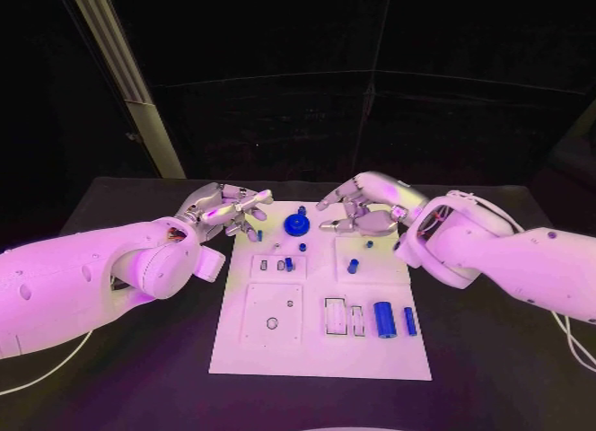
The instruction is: Assemble the parts on the task board
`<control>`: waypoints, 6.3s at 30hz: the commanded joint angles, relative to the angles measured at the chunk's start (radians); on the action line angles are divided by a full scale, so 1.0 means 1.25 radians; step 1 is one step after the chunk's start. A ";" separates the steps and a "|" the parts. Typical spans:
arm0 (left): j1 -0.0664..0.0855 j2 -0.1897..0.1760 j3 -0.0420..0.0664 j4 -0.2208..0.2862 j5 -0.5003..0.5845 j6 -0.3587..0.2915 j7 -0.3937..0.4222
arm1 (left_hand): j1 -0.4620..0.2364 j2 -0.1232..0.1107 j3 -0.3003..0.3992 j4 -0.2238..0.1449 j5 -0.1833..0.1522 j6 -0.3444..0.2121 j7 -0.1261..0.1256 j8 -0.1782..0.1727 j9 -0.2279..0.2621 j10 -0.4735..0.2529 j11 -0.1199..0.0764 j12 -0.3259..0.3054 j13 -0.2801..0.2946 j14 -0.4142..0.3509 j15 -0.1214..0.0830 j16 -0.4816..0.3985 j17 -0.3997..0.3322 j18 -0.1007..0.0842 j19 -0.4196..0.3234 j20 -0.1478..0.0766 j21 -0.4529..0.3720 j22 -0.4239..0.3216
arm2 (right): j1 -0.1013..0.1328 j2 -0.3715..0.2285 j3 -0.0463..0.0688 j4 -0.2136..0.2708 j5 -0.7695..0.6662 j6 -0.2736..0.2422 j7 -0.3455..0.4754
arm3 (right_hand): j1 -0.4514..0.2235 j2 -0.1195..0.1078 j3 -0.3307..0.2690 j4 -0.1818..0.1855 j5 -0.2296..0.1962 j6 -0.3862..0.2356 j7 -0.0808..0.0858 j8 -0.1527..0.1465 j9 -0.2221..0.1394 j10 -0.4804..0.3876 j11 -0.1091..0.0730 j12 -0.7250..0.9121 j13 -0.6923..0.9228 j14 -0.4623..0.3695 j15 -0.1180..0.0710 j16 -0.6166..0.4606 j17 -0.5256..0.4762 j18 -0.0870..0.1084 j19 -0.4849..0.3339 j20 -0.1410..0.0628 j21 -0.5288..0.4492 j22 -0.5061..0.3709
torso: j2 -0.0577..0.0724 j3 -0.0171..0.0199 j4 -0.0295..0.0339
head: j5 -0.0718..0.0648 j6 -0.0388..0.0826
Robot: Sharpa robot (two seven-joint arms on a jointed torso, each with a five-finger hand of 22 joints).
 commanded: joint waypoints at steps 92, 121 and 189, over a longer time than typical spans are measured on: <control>0.100 0.342 -0.054 -0.257 -0.554 0.460 -0.722 | -0.043 0.043 -0.120 0.057 0.001 -0.115 -0.057 0.378 0.330 -0.058 -0.043 0.698 0.693 0.084 -0.036 0.249 0.334 -0.095 0.088 -0.035 0.561 0.727 | 0.029 -0.016 0.013 -0.112 0.288 0.067 0.047 | 0.006 0.012 -0.015 -0.012 0.097 0.000 0.002 0.002 0.000 -0.008 -0.002 -0.022 -0.034 0.022 -0.002 0.110 0.208 0.009 -0.005 -0.002 -0.031 -0.036 | -0.033 0.0129 0.0020 | 0.022 -0.057; 0.097 0.339 -0.054 -0.248 -0.554 0.438 -0.690 | 0.083 0.054 0.029 -0.033 0.007 -0.142 -0.061 0.367 0.346 -0.067 -0.048 0.687 0.687 0.084 -0.040 0.249 0.334 -0.094 0.085 -0.038 0.558 0.726 | 0.029 -0.007 0.013 -0.120 0.286 0.076 0.043 | 0.011 0.014 -0.010 -0.014 0.117 0.002 0.002 0.002 0.000 -0.006 -0.002 -0.019 -0.034 0.021 -0.003 0.111 0.217 0.009 -0.004 -0.002 -0.031 -0.036 | -0.033 0.0127 0.0026 | 0.023 -0.063; 0.068 0.256 -0.055 -0.174 -0.596 0.347 -0.686 | -0.064 -0.127 0.575 -0.144 0.132 -0.142 -0.056 0.386 0.410 -0.043 -0.044 0.677 0.685 0.084 -0.036 0.249 0.334 -0.095 0.089 -0.034 0.560 0.741 | 0.029 -0.001 0.013 -0.139 0.285 0.091 0.046 | 0.009 0.013 -0.009 -0.013 0.123 0.001 0.002 0.002 0.000 -0.007 -0.002 -0.021 -0.036 0.020 -0.003 0.109 0.216 0.009 -0.005 -0.002 -0.033 -0.039 | -0.032 0.0123 0.0015 | 0.033 -0.076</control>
